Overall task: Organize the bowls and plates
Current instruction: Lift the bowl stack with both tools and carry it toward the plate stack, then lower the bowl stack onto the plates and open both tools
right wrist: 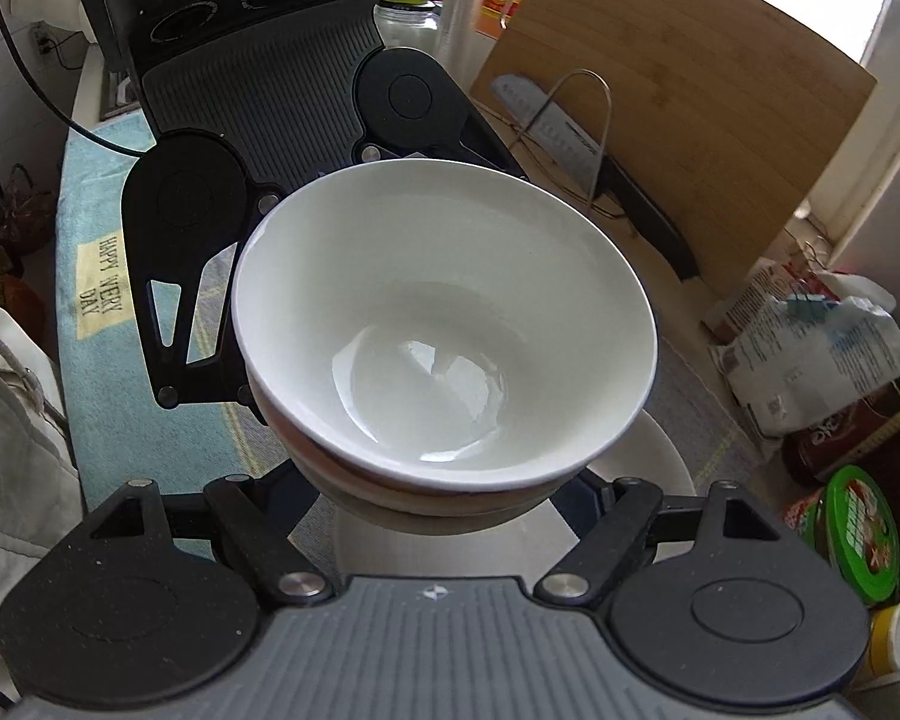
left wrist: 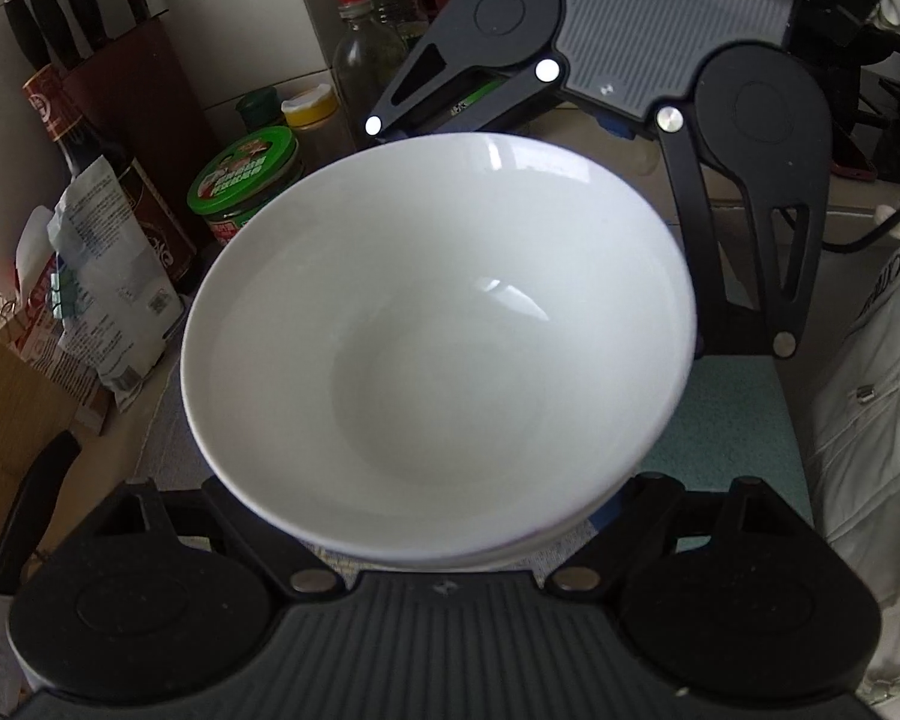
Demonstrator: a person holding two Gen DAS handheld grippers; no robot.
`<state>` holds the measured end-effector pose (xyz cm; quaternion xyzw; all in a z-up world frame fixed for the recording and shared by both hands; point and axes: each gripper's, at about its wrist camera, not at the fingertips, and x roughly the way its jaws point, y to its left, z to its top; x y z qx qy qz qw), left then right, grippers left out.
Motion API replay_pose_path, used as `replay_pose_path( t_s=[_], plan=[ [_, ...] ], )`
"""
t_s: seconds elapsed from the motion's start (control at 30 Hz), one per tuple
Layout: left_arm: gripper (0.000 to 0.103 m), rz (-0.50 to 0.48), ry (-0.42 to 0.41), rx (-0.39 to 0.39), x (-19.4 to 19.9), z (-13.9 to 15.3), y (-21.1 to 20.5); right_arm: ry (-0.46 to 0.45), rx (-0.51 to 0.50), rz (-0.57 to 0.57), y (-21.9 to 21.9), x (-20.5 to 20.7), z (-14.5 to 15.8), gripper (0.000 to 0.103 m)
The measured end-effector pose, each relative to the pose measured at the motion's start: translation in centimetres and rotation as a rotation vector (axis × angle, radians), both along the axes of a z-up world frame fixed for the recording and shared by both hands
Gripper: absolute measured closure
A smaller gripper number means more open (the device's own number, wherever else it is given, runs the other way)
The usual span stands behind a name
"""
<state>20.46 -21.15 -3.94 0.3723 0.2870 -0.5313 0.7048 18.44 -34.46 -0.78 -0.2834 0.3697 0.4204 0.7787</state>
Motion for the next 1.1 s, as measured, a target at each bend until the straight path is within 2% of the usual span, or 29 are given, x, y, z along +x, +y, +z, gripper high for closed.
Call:
replay_pose_path(
  t_s=[0.3,0.9,0.93,1.0,1.03,1.1],
  plan=[
    [0.015,-0.019,0.024,0.007,2.1,-1.9,-3.0,0.042,-0.014,-0.056,-3.7,1.6,-1.7,0.018],
    [0.013,0.035,0.094,-0.015,3.5,-3.4,-3.6,0.055,-0.018,-0.073,-4.3,2.0,-2.7,0.018],
    [0.012,0.044,0.089,-0.021,3.5,-3.5,-3.5,0.057,-0.013,-0.075,-4.4,2.0,-2.7,0.017],
    [0.012,0.047,0.07,-0.033,3.2,-3.5,-3.3,0.063,0.015,-0.085,-4.6,2.3,-2.5,0.009],
    [0.01,0.053,0.056,-0.037,3.0,-3.5,-3.2,0.06,0.024,-0.092,-4.7,2.3,-2.4,0.001],
    [0.008,0.077,0.029,-0.048,2.5,-3.4,-2.8,0.055,0.024,-0.099,-4.9,2.3,-2.4,0.0]
  ],
)
